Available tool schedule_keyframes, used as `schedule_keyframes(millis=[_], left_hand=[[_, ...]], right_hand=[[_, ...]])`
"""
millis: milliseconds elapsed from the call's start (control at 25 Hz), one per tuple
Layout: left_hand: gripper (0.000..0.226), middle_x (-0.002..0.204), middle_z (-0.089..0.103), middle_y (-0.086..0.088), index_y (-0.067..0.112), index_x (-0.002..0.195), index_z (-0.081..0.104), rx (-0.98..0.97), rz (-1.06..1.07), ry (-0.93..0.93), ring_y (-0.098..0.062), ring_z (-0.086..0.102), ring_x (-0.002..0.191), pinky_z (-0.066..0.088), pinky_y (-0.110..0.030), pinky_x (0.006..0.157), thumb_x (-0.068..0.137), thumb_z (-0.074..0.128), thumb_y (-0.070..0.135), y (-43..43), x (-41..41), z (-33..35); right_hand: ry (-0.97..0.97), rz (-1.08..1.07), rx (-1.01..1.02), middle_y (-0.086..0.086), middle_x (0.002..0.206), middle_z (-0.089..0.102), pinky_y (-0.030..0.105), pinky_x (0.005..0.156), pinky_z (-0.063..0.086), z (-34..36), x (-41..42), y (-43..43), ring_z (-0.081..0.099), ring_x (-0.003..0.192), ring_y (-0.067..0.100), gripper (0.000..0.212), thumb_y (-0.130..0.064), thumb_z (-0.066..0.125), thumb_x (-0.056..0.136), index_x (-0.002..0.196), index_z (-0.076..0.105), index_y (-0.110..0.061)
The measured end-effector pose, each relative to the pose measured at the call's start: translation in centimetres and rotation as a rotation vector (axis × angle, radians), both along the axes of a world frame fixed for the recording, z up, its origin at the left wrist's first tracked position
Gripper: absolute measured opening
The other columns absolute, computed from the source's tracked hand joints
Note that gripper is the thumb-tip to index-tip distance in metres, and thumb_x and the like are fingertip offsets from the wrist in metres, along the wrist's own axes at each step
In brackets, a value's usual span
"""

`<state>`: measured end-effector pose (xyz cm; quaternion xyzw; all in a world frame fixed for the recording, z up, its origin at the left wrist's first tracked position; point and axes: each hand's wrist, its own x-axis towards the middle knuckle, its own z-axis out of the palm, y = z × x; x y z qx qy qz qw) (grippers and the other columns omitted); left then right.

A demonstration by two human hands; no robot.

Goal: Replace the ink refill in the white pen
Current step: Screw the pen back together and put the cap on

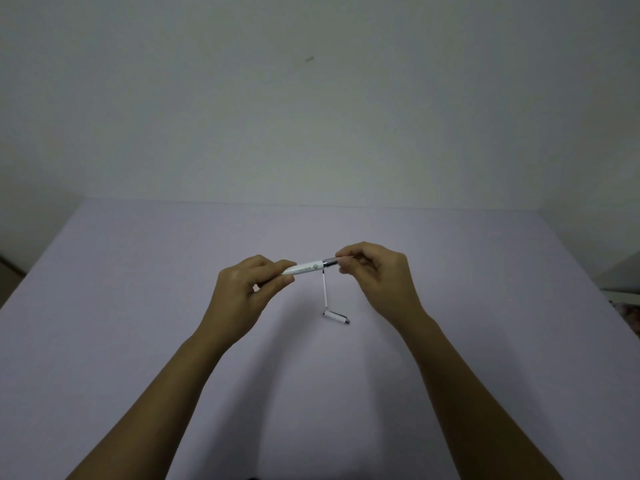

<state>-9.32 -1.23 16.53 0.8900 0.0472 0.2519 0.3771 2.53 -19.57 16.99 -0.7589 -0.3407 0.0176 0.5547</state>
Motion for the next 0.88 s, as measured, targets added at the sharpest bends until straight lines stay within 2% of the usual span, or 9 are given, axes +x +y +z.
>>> schedule_keyframes(millis=[80, 160, 240, 320, 360, 440, 600, 760, 880], left_hand=[[0.019, 0.066, 0.060, 0.001, 0.015, 0.101, 0.071, 0.044, -0.014, -0.024, -0.013, 0.050, 0.066, 0.034, -0.010, 0.057, 0.084, 0.064, 0.018, 0.0, -0.2, 0.0], [0.020, 0.066, 0.062, -0.001, 0.014, 0.100, 0.071, 0.094, -0.027, -0.034, -0.013, 0.050, 0.065, 0.034, -0.008, 0.057, 0.083, 0.062, 0.019, 0.0, -0.3, 0.0], [0.019, 0.064, 0.061, 0.000, 0.013, 0.099, 0.071, 0.113, -0.035, -0.028, -0.011, 0.049, 0.065, 0.034, -0.005, 0.058, 0.083, 0.063, 0.018, 0.1, -0.3, 0.0], [0.017, 0.062, 0.060, -0.001, 0.013, 0.099, 0.071, 0.105, -0.025, -0.016, -0.012, 0.049, 0.065, 0.033, -0.004, 0.057, 0.084, 0.064, 0.015, 0.3, -0.3, -0.1], [0.017, 0.061, 0.060, -0.002, 0.012, 0.099, 0.071, 0.096, -0.015, -0.012, -0.014, 0.049, 0.064, 0.033, -0.005, 0.056, 0.084, 0.064, 0.015, 0.3, -0.3, -0.1], [0.017, 0.060, 0.061, -0.004, 0.011, 0.098, 0.072, 0.084, -0.009, -0.015, -0.015, 0.049, 0.063, 0.034, -0.008, 0.055, 0.084, 0.063, 0.018, 0.3, -0.3, -0.1], [0.020, 0.060, 0.060, -0.001, 0.011, 0.097, 0.072, 0.091, -0.027, -0.027, -0.014, 0.049, 0.063, 0.034, -0.012, 0.056, 0.083, 0.060, 0.020, 0.2, -0.5, -0.1], [0.019, 0.060, 0.060, -0.001, 0.010, 0.096, 0.072, 0.103, -0.026, -0.040, -0.014, 0.048, 0.062, 0.033, -0.008, 0.056, 0.083, 0.061, 0.019, -0.1, -0.8, -0.2], [0.017, 0.057, 0.057, -0.003, 0.011, 0.094, 0.071, 0.096, 0.000, -0.052, -0.015, 0.046, 0.058, 0.031, -0.009, 0.053, 0.084, 0.060, 0.019, -0.4, -0.9, -0.2]], right_hand=[[-0.128, -0.015, -0.113, 0.003, 0.065, 0.065, 0.023, 0.060, 0.048, 0.3, 0.0, 0.2, 0.061, 0.062, 0.013, 0.015, -0.017, 0.057, 0.089, 0.078, 0.068, -0.014], [-0.145, -0.016, -0.189, 0.005, 0.060, 0.060, 0.032, 0.055, 0.044, 0.5, 0.0, 0.3, 0.056, 0.056, 0.019, 0.026, -0.023, 0.054, 0.092, 0.071, 0.065, -0.013], [-0.124, -0.015, -0.196, 0.004, 0.059, 0.060, 0.031, 0.056, 0.044, 0.5, -0.2, 0.4, 0.055, 0.056, 0.018, 0.025, -0.025, 0.054, 0.092, 0.073, 0.066, -0.014], [-0.029, 0.029, -0.139, 0.001, 0.072, 0.064, 0.020, 0.065, 0.050, 0.4, -0.5, 0.4, 0.063, 0.068, 0.015, 0.007, -0.022, 0.058, 0.090, 0.094, 0.064, -0.019], [0.011, 0.054, -0.106, -0.003, 0.078, 0.065, 0.013, 0.069, 0.050, 0.3, -0.6, 0.3, 0.065, 0.075, 0.010, 0.012, -0.019, 0.060, 0.088, 0.099, 0.061, -0.023], [0.022, 0.086, -0.080, -0.012, 0.081, 0.066, 0.007, 0.072, 0.048, 0.3, -0.4, 0.1, 0.067, 0.078, 0.001, 0.017, -0.012, 0.062, 0.087, 0.097, 0.061, -0.025], [-0.015, 0.086, -0.132, -0.012, 0.072, 0.066, 0.009, 0.068, 0.050, 0.9, 0.0, 0.0, 0.067, 0.070, 0.002, 0.013, -0.010, 0.060, 0.088, 0.087, 0.065, -0.022], [-0.033, 0.062, -0.200, -0.012, 0.067, 0.062, 0.007, 0.061, 0.045, 1.3, -0.1, 0.4, 0.061, 0.062, 0.003, 0.014, -0.016, 0.055, 0.091, 0.081, 0.062, -0.024], [-0.073, -0.004, -0.199, -0.006, 0.067, 0.062, 0.018, 0.061, 0.048, 1.2, -0.4, 0.9, 0.059, 0.064, 0.008, 0.013, -0.015, 0.056, 0.090, 0.081, 0.063, -0.020]])
